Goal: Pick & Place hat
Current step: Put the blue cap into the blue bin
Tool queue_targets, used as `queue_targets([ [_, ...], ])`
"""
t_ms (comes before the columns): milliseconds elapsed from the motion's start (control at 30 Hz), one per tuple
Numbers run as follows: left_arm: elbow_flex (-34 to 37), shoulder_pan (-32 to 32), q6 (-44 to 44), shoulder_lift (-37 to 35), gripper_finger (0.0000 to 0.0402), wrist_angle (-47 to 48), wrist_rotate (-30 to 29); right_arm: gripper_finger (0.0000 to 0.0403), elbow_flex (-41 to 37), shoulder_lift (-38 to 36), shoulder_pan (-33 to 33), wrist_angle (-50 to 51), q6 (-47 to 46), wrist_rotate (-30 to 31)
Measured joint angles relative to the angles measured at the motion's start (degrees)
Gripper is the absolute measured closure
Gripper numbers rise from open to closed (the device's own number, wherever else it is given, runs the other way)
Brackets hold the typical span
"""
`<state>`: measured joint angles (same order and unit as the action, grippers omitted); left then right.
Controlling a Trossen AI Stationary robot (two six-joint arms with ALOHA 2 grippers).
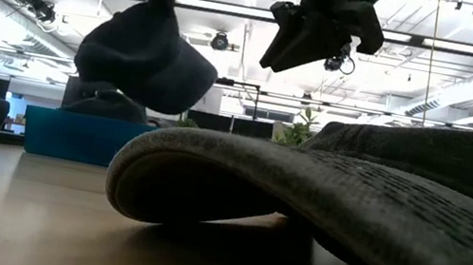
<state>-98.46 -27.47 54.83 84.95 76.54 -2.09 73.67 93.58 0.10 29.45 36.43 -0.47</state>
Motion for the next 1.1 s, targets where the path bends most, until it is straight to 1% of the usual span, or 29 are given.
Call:
queue_targets([
  [233,-0.12,0.8,-3.63,0.45,0.0395,4.43,0.1,0.0259,0.0,0.0,0.0,-0.02,0.02,0.0],
  [433,0.11,0.93,-7.81,0.55,0.0395,4.52,0.62,0.0259,0.0,0.0,0.0,0.02,0.02,-0.01],
  [567,3.0,1.36,-7.71,0.55,0.0395,4.26,3.19,0.0259,0.0,0.0,0.0,0.05,0.02,0.0],
  [700,7.32,2.0,-7.67,0.55,0.0395,4.11,3.41,0.0259,0.0,0.0,0.0,0.07,0.02,0.0],
  [867,11.52,1.65,-7.21,0.55,0.0395,0.42,2.59,0.0259,0.0,0.0,-0.02,0.05,0.06,0.0],
  [967,12.94,1.01,-7.09,0.55,0.039,-4.13,1.56,0.0259,0.0,0.0,-0.01,0.05,0.06,0.0],
  [1100,13.97,-0.18,-6.64,0.57,0.0389,-7.3,1.28,0.0259,0.0,0.0,-0.01,0.05,0.06,-0.01],
])
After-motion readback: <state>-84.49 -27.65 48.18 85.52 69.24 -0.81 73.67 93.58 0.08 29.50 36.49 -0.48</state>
